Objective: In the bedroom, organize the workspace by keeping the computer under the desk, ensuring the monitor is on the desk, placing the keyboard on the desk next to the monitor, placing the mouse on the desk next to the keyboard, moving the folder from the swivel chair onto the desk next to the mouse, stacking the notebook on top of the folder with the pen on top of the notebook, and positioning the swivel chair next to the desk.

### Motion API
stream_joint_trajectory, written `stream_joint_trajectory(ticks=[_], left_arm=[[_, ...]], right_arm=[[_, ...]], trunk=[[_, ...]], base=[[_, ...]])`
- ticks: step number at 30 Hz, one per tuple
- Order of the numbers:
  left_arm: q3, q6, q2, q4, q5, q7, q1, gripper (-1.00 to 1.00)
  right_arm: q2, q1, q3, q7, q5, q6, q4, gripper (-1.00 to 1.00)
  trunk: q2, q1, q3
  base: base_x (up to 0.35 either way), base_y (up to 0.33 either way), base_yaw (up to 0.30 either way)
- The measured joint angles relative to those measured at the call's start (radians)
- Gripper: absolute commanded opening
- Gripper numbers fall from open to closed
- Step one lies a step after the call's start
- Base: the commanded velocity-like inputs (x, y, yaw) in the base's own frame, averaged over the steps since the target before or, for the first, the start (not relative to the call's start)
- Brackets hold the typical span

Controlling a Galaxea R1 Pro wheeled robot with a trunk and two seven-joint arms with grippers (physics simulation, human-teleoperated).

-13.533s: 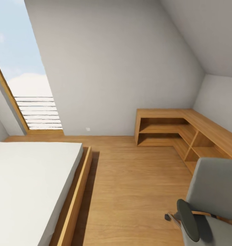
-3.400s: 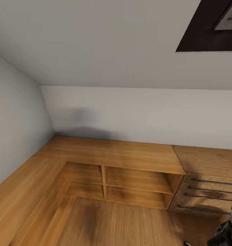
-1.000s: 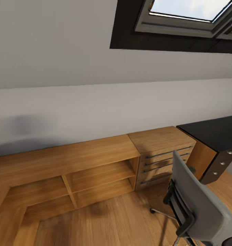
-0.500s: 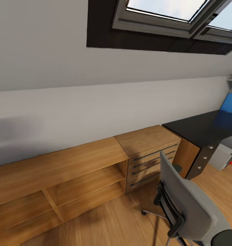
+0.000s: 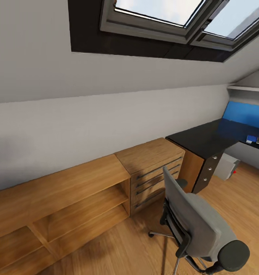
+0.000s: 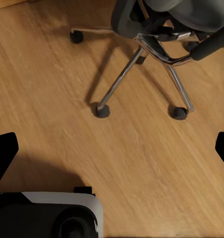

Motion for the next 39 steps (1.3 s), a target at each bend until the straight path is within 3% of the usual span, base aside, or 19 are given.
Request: stream_joint_trajectory(ticks=[27,39], left_arm=[[0.000,0.000,0.000,0.000,0.001,0.000,0.000,1.00],[0.000,0.000,0.001,0.000,0.001,0.000,0.000,1.00]], right_arm=[[-0.001,0.000,0.000,0.000,0.000,-0.001,0.000,1.00],[-0.001,0.000,0.000,0.000,0.000,-0.001,0.000,1.00]], trunk=[[0.000,0.000,0.000],[0.000,0.000,0.000]], base=[[0.080,0.082,-0.259],[0.000,0.235,-0.259]])
